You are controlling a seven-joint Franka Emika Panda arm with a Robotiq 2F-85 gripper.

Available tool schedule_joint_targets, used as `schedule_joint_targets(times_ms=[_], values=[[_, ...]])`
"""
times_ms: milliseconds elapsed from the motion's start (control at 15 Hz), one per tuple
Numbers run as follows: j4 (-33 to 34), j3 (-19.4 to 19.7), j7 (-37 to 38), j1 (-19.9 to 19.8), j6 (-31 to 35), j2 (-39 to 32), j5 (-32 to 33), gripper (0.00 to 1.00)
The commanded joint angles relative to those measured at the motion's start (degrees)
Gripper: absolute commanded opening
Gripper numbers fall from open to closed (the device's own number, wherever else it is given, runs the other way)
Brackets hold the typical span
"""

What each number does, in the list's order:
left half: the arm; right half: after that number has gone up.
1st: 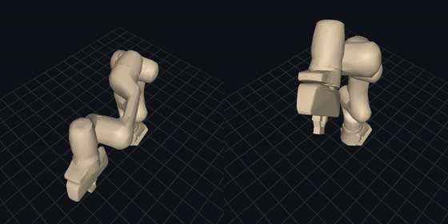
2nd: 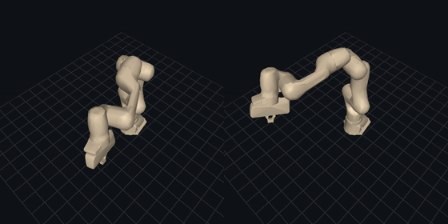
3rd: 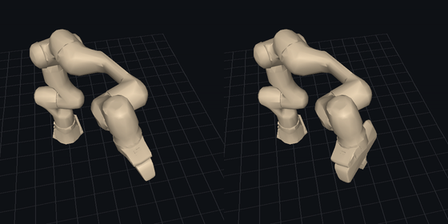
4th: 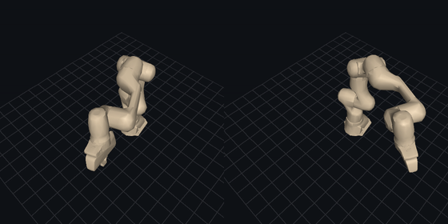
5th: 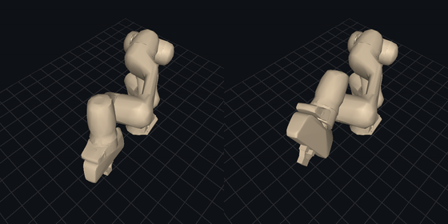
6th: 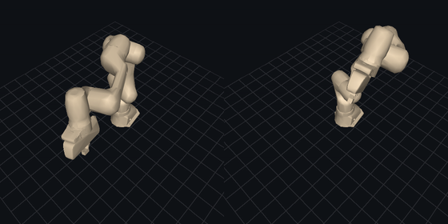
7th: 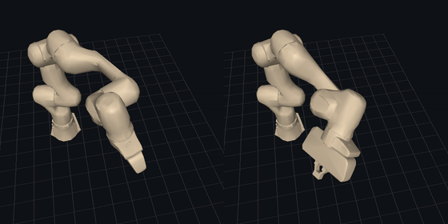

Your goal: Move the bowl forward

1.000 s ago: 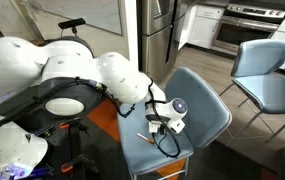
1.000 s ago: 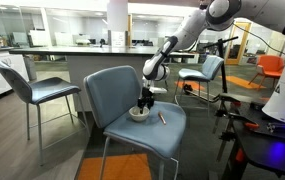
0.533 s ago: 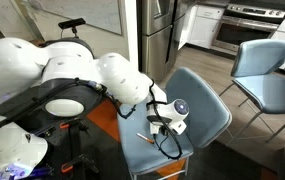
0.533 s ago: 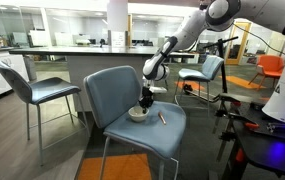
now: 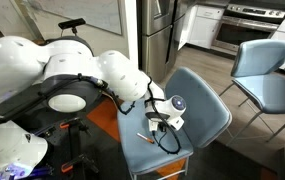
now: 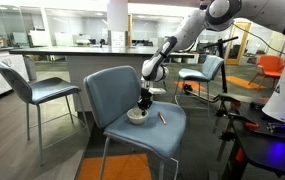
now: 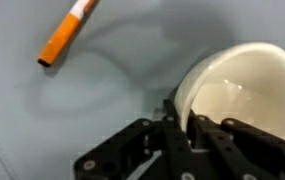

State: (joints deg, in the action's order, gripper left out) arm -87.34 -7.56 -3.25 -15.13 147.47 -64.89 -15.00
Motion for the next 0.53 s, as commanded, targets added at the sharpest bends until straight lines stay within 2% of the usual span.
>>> schedule_joint_targets(times_ms=[0, 267, 467], values=[[-6.1, -0.1, -1.6, 2.1, 3.2, 4.2, 0.2, 0.03], [-13.1, -1.5, -1.5, 3.6, 6.7, 7.8, -0.7, 0.03], [-17.7, -3.0, -1.6, 2.6, 10.0, 9.5, -1.7, 0.03]])
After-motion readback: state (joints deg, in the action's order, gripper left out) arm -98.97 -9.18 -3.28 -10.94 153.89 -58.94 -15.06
